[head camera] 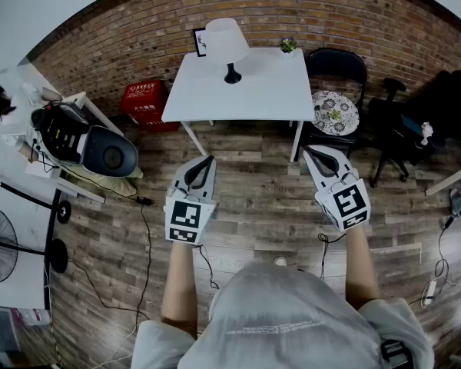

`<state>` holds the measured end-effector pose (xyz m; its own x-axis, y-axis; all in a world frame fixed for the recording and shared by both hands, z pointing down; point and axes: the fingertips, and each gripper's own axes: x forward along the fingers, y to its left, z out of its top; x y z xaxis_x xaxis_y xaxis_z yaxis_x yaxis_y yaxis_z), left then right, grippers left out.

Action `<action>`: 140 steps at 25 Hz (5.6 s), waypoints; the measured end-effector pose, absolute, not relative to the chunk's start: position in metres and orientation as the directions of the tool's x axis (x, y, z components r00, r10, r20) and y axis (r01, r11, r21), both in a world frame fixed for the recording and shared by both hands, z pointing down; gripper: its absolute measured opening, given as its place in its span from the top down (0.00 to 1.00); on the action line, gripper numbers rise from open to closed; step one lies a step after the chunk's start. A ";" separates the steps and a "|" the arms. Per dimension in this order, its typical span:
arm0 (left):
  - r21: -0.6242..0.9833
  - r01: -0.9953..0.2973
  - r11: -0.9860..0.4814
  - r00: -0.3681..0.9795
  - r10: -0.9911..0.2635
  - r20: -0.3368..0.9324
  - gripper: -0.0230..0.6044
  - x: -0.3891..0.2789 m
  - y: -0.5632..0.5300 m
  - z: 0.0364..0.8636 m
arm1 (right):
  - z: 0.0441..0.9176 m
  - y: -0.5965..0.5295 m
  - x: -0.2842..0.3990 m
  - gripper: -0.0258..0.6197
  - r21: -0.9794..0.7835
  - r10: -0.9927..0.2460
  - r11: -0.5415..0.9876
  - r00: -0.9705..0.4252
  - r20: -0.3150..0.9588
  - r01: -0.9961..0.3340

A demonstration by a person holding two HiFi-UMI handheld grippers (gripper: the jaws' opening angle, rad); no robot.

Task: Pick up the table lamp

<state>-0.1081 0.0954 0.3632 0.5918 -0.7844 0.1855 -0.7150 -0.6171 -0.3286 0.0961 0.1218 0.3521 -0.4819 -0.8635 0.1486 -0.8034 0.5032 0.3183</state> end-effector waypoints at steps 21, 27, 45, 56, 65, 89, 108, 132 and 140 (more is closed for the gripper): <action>-0.297 -0.760 -0.578 0.526 -0.816 0.241 0.95 -0.078 0.098 0.386 | 0.376 0.101 0.133 0.96 0.173 -0.809 0.588 -0.568 0.153 -0.790; -0.287 -0.776 -0.561 0.509 -0.827 0.240 0.95 -0.086 0.110 0.393 | 0.379 0.112 0.132 0.96 0.150 -0.797 0.604 -0.590 0.128 -0.783; -0.227 -0.766 -0.602 0.557 -0.797 0.234 0.95 -0.139 -0.076 0.413 | 0.381 -0.057 0.086 0.96 0.104 -0.841 0.540 -0.529 0.114 -0.835; -0.208 -0.690 -0.694 0.658 -0.720 0.222 0.95 -0.163 -0.221 0.399 | 0.366 -0.173 0.043 0.96 0.147 -0.893 0.448 -0.431 0.134 -0.882; -0.151 -0.622 -0.768 0.728 -0.639 0.248 0.95 -0.143 -0.299 0.416 | 0.377 -0.229 0.051 0.96 0.128 -0.931 0.351 -0.331 0.157 -0.927; 0.075 -0.724 -0.685 0.659 -0.656 0.367 0.72 -0.042 -0.409 0.512 | 0.464 -0.365 0.122 0.71 0.042 -0.769 0.603 -0.566 0.295 -0.797; 0.078 -0.792 -0.606 0.585 -0.715 0.383 0.54 -0.032 -0.535 0.642 | 0.551 -0.448 0.090 0.55 -0.003 -0.705 0.642 -0.593 0.388 -0.766; -0.081 -0.832 -0.549 0.533 -0.831 0.160 0.53 -0.012 -0.597 0.657 | 0.577 -0.442 0.091 0.53 0.018 -0.704 0.634 -0.568 0.427 -0.773; -0.016 -0.822 -0.570 0.564 -0.817 0.119 0.70 0.001 -0.605 0.660 | 0.584 -0.434 0.095 0.53 -0.018 -0.717 0.613 -0.565 0.409 -0.790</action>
